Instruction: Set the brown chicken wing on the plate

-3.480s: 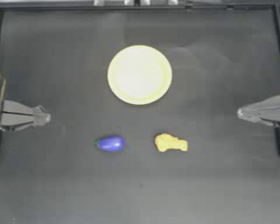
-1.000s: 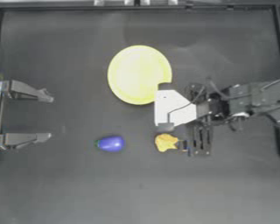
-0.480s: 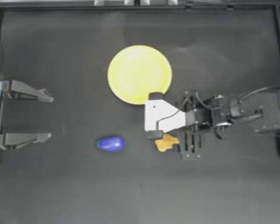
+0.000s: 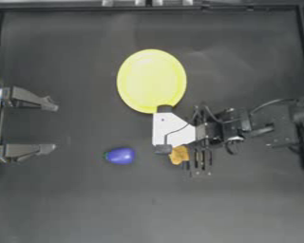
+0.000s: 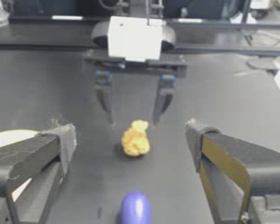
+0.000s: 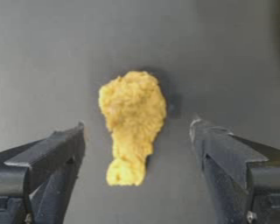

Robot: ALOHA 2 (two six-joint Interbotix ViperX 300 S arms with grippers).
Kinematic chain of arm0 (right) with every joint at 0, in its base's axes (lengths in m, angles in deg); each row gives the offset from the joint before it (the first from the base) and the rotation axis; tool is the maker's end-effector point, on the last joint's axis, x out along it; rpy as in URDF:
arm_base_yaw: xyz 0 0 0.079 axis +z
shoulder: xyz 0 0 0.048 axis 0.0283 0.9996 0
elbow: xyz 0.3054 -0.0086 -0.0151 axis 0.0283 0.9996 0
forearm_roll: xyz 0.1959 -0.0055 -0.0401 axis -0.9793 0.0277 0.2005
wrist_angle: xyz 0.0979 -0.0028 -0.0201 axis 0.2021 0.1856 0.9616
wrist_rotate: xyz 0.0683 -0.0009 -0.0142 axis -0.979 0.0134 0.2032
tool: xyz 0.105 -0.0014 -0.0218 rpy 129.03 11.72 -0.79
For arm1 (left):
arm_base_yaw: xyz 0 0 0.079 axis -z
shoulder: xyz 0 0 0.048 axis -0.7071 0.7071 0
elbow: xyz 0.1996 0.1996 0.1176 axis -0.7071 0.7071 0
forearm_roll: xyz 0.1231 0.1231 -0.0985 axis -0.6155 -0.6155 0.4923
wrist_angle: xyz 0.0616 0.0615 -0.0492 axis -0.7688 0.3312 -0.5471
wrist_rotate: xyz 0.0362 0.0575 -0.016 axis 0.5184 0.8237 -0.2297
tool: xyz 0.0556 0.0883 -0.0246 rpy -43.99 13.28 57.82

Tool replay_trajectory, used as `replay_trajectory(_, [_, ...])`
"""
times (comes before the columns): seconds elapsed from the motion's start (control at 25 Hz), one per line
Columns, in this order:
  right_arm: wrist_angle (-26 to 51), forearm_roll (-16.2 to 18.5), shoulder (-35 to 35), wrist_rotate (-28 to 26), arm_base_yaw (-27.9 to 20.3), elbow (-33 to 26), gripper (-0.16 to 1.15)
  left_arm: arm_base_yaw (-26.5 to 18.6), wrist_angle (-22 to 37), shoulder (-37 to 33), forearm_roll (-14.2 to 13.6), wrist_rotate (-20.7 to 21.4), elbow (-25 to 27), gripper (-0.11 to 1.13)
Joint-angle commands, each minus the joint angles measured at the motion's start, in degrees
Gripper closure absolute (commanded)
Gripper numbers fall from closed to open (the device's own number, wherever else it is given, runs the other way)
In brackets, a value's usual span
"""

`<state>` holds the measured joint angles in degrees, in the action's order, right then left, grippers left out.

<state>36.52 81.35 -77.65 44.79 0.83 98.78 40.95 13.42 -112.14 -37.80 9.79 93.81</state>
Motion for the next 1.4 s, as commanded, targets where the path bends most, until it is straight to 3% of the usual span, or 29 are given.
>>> replay_trajectory(0.04, [-0.5,0.0,0.1,0.2,0.1,-0.5,-0.01,-0.1,0.2,1.1,0.1,-0.1,-1.0,-0.01])
replay_trajectory(0.8, [-3.8,-0.7,5.5,0.0,0.4,-1.0,0.02,-0.4,0.7,1.1,0.3,-0.1,-1.1,-0.01])
replay_trajectory(0.92, [-2.5,-0.5,5.5,-0.2,1.1,-1.2,0.19,-0.4,1.2,1.0,0.3,-0.1,-1.3,-0.01])
replay_trajectory(1.08, [-1.6,-0.3,5.4,-0.4,1.1,-1.6,0.72,-0.6,1.2,1.1,0.3,-0.1,-1.3,-0.01])
replay_trajectory(1.12, [-1.6,-0.4,5.2,-0.4,1.1,-1.6,0.79,-0.6,1.2,1.1,0.3,-0.1,-1.3,-0.01])
replay_trajectory(1.4, [-1.6,-0.4,0.5,-0.6,0.8,-1.4,0.82,-0.6,1.2,1.1,0.3,-0.1,-1.4,-0.01])
